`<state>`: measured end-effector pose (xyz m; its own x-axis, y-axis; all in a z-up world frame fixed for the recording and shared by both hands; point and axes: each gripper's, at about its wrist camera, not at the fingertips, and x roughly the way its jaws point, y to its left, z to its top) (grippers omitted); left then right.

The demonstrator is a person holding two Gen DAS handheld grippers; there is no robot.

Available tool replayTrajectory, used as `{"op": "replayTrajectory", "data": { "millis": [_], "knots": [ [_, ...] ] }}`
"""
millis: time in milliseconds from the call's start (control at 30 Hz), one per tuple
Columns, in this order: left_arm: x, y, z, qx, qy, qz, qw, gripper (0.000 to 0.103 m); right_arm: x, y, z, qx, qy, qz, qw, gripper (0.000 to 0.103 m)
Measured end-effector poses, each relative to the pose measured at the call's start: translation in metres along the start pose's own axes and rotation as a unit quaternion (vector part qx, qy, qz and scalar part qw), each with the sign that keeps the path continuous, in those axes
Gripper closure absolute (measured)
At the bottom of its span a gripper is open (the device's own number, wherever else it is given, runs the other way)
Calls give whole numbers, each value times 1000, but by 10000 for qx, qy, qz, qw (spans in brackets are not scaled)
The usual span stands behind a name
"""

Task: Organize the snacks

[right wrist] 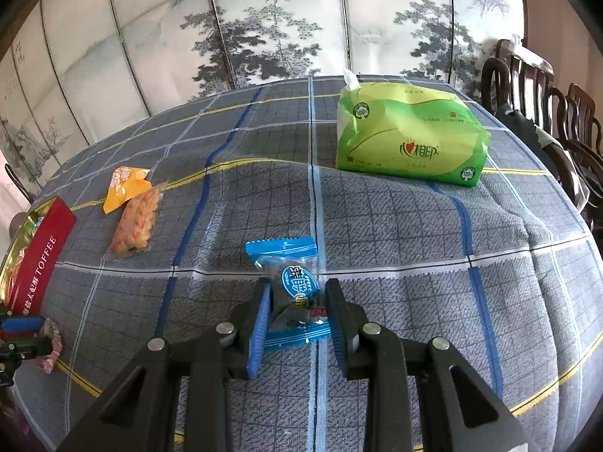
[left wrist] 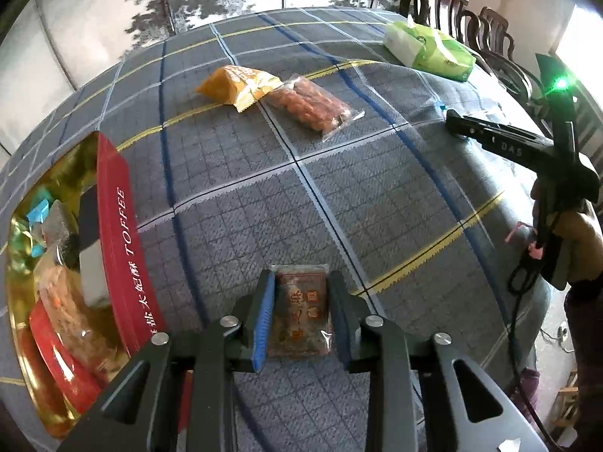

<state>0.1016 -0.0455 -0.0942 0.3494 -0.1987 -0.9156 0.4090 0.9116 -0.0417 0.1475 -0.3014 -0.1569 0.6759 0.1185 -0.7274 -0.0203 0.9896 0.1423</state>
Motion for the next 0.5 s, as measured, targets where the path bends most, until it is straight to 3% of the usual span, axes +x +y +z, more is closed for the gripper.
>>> {"op": "replayTrajectory", "data": {
  "millis": [33, 200, 267, 300, 400, 500],
  "knots": [
    [1, 0, 0, -20, 68, -7, 10000, 66, 0, 0, 0, -1, 0, -2, 10000, 73],
    [8, -2, -2, -21, 181, 18, 9998, 58, 0, -1, 0, 28, -1, 33, 10000, 73],
    [14, -2, -4, -26, 293, -36, 9996, 62, 0, -1, 0, 44, -3, 50, 10000, 73],
    [13, -4, -5, 21, 212, 41, 9998, 76, 0, -2, 0, 49, -4, 56, 10000, 73],
    [14, -12, -7, 249, 138, 250, 9993, 79, 0, -2, 0, 55, -1, 62, 10000, 73],
    [5, -15, -9, 119, -14, 241, 9996, 79, 0, -2, 0, 30, 2, 9, 10000, 73]
  ]
}}
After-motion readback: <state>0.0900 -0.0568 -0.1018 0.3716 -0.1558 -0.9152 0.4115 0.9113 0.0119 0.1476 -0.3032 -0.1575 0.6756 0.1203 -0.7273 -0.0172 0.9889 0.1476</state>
